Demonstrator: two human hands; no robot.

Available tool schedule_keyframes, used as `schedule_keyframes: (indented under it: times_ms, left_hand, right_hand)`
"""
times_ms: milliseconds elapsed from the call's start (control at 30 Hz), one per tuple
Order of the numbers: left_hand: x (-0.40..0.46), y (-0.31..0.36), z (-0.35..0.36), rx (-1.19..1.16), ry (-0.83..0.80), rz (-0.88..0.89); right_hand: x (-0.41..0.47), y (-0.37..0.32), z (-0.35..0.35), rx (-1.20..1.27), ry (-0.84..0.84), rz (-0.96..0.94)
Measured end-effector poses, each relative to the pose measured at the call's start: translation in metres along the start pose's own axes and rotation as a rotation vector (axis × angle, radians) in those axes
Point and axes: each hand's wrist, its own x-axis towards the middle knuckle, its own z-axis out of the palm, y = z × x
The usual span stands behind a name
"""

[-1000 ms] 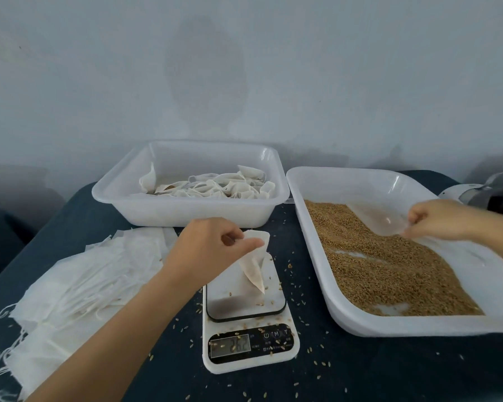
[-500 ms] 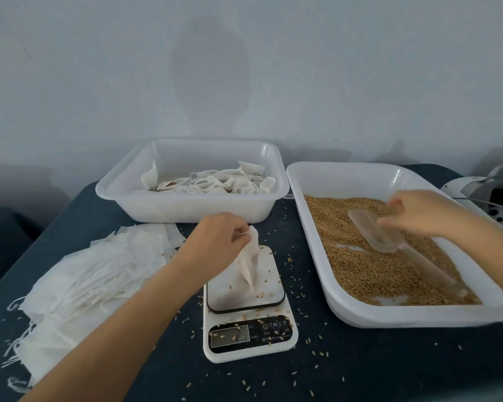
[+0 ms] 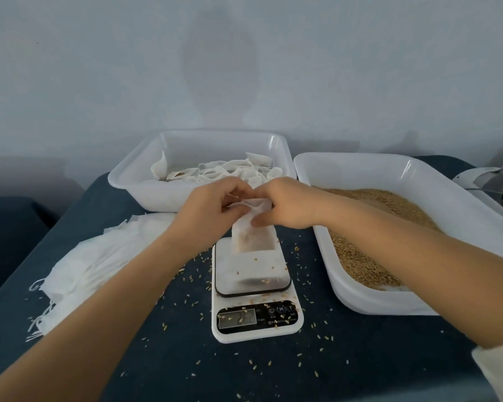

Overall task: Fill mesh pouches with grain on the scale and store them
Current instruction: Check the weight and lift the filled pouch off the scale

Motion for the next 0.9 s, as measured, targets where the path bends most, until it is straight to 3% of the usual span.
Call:
schedule_keyframes:
  times_ms: [67,133,267,333,667,767,900]
  left_hand:
    - [-0.016,-0.010,0.008,-0.015,0.089,-0.108]
    - [-0.038,-0.020,0.017,0.163,0.077,-0.206]
    - [-0.099,-0.035,0.043,0.697,-0.231,-0.253]
    - [-0.127,-0.022,0.054,0.858,-0.340,-0.282]
    - [-0.157,0.011,0.102,0.787,-0.434,-0.402]
    - [-0.140,0.021,0.116,0.706,-0.384,-0.395]
    - [-0.127,0.028,0.146,0.724,-0.473,-0.271]
  right_hand:
    - [0.003,0.003,0.004,0.010,0.011,0.032]
    - [0.003,0.008,0.006,-0.024,0.028,0.070]
    - [-0.001,0.017,0.006,-0.085,0.049,0.121]
    - [-0.002,0.018,0.006,-0.071,0.060,0.124]
    - [-0.002,0.010,0.007,-0.077,0.053,0.081]
    - [-0.002,0.008,0.007,-0.070,0.051,0.070]
    - [-0.001,0.008,0.007,-0.089,0.046,0.080]
